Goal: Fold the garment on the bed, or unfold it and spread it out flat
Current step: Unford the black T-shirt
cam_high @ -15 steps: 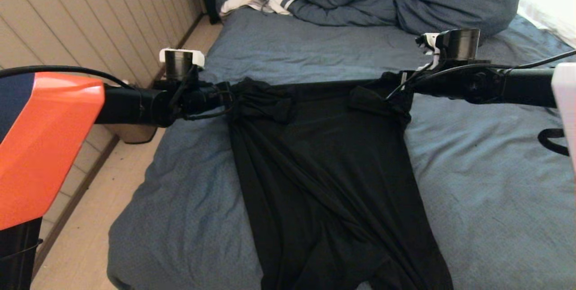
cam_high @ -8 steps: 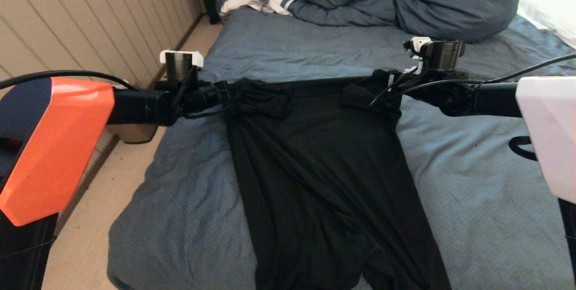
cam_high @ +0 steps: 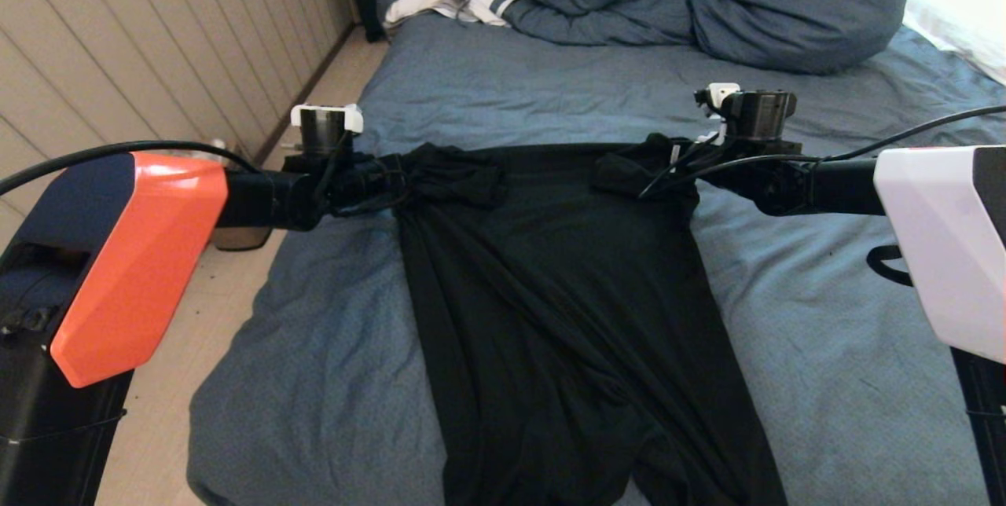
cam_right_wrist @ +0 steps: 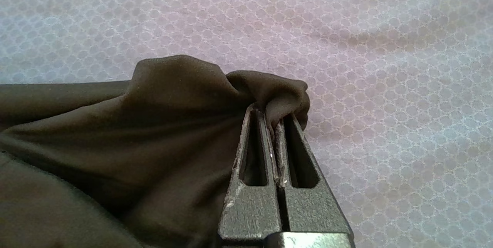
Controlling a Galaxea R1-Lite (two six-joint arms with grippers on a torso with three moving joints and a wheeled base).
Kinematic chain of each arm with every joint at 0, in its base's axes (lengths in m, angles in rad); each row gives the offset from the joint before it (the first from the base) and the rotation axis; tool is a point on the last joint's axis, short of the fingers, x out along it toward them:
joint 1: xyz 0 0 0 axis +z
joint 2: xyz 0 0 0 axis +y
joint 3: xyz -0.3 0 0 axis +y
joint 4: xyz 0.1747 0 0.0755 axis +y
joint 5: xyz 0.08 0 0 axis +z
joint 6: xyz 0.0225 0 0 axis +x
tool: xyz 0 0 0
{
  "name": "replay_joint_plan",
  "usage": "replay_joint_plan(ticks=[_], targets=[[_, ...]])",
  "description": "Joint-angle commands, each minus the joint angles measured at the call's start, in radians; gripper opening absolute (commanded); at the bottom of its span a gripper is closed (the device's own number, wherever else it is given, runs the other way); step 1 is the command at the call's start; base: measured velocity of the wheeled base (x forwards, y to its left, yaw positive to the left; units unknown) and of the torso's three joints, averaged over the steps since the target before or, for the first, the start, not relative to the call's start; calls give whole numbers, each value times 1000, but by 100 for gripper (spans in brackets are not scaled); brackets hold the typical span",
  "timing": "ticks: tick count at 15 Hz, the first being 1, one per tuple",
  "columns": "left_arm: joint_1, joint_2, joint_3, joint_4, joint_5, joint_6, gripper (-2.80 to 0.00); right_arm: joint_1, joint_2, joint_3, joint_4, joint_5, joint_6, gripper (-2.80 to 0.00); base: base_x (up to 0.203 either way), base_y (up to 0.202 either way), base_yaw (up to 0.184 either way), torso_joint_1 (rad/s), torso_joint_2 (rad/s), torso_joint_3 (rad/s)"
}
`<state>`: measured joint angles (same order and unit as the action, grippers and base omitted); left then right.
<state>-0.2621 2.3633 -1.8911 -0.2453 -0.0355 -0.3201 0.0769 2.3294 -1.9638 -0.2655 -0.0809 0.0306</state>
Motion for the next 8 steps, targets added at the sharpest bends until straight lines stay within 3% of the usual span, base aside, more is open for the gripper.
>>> replay_joint_plan(ticks=[1,2,8], targets=[[3,4,0,1,3,-2,0,3,-2,0,-1,-5,0,-280,0,0,0,0,0,0],[4,2,0,4,2,-4,0,7,-5,0,0,-3,-1,0,0,0,0,0,0,0],[23,-105,54,10,1,1,0,1,-51,9,15,3,1,0,0,0,0,0,0,0]])
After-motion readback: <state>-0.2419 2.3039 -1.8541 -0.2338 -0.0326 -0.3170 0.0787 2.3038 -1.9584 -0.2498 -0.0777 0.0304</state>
